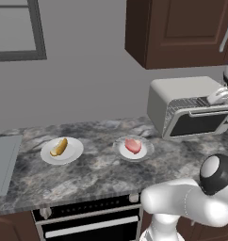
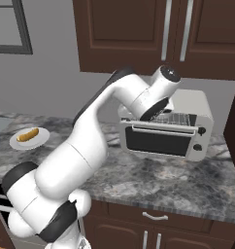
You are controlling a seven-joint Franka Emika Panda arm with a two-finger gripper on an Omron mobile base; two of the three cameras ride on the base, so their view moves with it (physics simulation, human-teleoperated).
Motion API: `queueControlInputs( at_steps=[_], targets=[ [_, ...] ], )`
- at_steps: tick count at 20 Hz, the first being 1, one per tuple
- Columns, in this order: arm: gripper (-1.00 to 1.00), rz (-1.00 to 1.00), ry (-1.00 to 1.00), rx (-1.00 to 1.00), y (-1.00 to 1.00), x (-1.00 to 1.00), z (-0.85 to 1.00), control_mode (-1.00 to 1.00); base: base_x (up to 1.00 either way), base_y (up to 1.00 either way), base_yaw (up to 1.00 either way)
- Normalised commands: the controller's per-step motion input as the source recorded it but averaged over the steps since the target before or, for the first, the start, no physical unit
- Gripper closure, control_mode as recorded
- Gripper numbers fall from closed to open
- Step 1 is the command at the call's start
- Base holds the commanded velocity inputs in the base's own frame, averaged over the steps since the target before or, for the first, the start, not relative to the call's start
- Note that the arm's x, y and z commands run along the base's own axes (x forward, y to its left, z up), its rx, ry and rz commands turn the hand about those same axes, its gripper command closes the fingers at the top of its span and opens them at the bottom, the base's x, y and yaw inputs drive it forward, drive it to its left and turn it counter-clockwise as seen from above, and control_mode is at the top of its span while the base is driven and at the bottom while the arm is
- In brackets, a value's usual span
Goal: Open the toaster oven door. Place the hotdog bun on the top rack in the toaster oven and place the steak on the bottom rack.
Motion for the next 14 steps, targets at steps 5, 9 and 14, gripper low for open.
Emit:
queueControlInputs(
  at_steps=[5,9,14],
  targets=[
    [-1.0,0.16,-0.15,-0.24,0.04,0.39,0.06,-1.0,0.0,0.0,0.0],
    [-1.0,0.17,-0.03,-0.12,0.0,0.42,0.0,-1.0,0.0,0.0,0.0],
    [-1.0,0.06,0.04,-0.02,-0.02,0.37,0.0,-1.0,0.0,0.0,0.0]
  ],
)
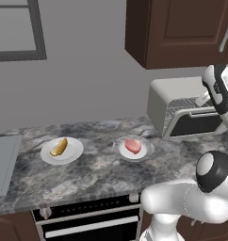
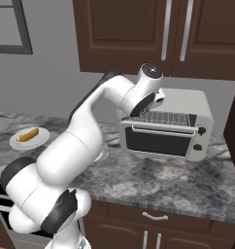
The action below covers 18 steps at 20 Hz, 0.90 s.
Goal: Open the toaster oven door. Place the hotdog bun on the top rack in the toaster oven and place the steak on the bottom rack.
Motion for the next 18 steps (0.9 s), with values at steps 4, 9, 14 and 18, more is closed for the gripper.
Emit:
queueControlInputs(
  at_steps=[4,9,14,18],
  targets=[
    [-1.0,-0.03,0.05,0.0,0.03,0.28,-0.06,-1.0,0.0,0.0,0.0],
    [-1.0,-0.16,0.0,0.0,0.01,0.17,-0.14,-1.0,0.0,0.0,0.0],
    [-1.0,-0.23,-0.01,0.0,0.0,0.02,-0.21,-1.0,0.0,0.0,0.0],
    [-1.0,-0.21,-0.03,0.0,0.0,0.0,-0.23,-1.0,0.0,0.0,0.0]
  ],
)
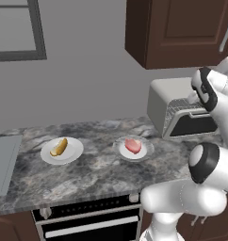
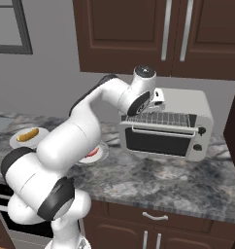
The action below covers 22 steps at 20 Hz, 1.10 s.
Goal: Open the toaster oven door. Place the hotdog bun on the top rack in the toaster oven and place the steak on the bottom rack.
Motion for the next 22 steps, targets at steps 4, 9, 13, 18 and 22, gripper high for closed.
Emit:
queueControlInputs(
  at_steps=[4,9,13,18,22],
  targets=[
    [-1.0,-0.17,0.0,0.0,0.0,0.01,-0.25,-1.0,0.0,0.0,0.0],
    [-1.0,-0.09,0.0,0.0,-0.01,0.0,-0.25,-1.0,0.0,0.0,0.0],
    [-1.0,-0.02,0.0,0.02,-0.04,-0.02,-0.24,-1.0,0.0,0.0,0.0],
    [-1.0,0.0,0.0,0.02,-0.07,-0.23,-0.19,-1.0,0.0,0.0,0.0],
    [-1.0,0.0,-0.02,0.02,-0.02,-0.05,-0.01,-1.0,0.0,0.0,0.0]
  ],
)
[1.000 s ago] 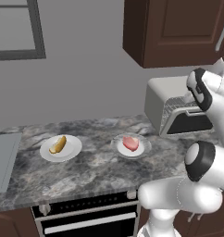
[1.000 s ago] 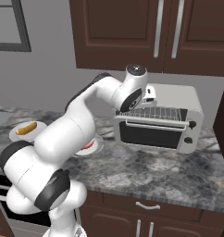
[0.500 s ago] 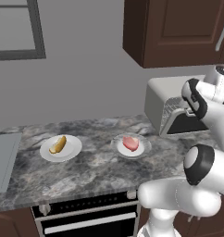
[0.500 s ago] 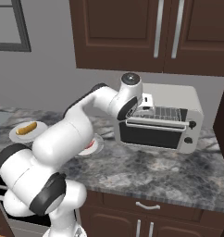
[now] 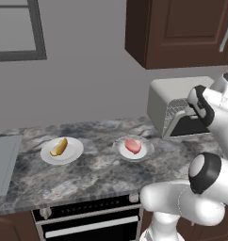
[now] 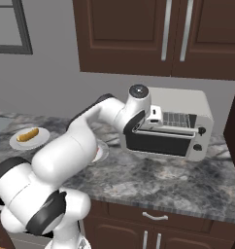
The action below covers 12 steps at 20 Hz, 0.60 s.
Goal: Open the toaster oven door. Place the hotdog bun on the top rack in the toaster oven and place the steak on the bottom rack.
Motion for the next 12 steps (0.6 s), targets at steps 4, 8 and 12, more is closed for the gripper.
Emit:
queueControlInputs(
  at_steps=[4,8,12],
  targets=[
    [-1.0,0.0,-0.04,0.0,0.0,-0.05,0.36,-1.0,0.0,0.0,0.0],
    [-1.0,0.0,-0.01,-0.01,0.06,0.15,0.26,-1.0,0.0,0.0,0.0],
    [-1.0,0.0,0.0,0.0,0.12,0.37,0.03,-1.0,0.0,0.0,0.0]
  ],
)
